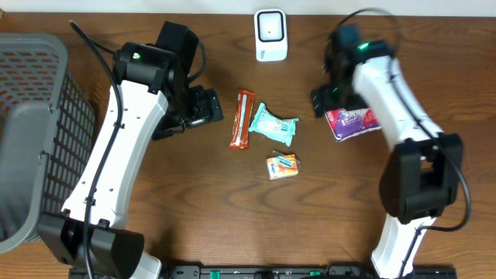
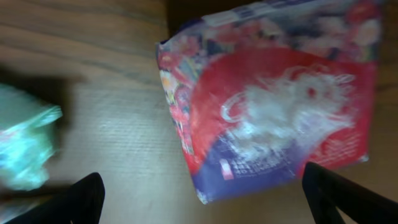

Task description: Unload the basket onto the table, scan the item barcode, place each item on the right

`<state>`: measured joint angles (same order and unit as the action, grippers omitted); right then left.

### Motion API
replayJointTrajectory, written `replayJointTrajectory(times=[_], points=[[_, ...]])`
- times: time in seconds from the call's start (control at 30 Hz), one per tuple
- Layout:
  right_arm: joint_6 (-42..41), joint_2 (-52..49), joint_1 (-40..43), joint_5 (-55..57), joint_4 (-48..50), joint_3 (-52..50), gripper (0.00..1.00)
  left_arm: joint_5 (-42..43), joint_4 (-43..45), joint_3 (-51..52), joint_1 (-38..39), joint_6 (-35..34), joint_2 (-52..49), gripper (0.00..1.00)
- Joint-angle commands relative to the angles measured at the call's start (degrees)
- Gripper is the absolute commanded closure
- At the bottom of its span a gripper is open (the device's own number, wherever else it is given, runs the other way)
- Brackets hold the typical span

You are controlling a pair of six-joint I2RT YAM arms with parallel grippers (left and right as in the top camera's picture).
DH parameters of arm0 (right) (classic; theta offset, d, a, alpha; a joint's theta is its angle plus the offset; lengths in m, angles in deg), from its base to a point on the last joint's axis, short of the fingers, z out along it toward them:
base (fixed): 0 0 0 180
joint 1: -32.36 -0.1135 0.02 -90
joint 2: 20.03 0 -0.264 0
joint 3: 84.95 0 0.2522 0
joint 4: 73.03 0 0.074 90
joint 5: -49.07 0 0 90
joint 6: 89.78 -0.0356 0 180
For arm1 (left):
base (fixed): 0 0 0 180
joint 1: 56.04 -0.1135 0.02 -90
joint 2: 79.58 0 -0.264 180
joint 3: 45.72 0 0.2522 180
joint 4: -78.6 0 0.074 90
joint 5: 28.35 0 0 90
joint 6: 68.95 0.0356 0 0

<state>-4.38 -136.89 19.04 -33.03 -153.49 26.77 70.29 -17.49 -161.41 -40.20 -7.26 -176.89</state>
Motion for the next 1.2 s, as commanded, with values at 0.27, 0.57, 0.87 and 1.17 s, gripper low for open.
replayJointTrajectory(times=[0.27, 0.57, 0.87, 1.17], points=[[-10.2, 0.2, -8.5, 26.5, 20.1, -23.0, 0.26, -0.3, -0.3, -0.2, -0.2, 0.1, -0.3, 0.02], [-8.8, 0.3, -5.2, 12.6, 13.7, -15.8, 0.99, -0.3, -0.3, -0.2, -0.2, 0.1, -0.3, 0.02], [6.9, 0.3, 4.2, -40.4, -5.0, 9.5, 0.99, -0.3, -0.3, -0.2, -0.2, 0.1, -0.3, 0.02], [17.4, -0.9, 19.2, -71.3, -5.0, -3.1, 0.99, -0.3, -0.3, -0.2, -0.2, 0.1, -0.3, 0.02]])
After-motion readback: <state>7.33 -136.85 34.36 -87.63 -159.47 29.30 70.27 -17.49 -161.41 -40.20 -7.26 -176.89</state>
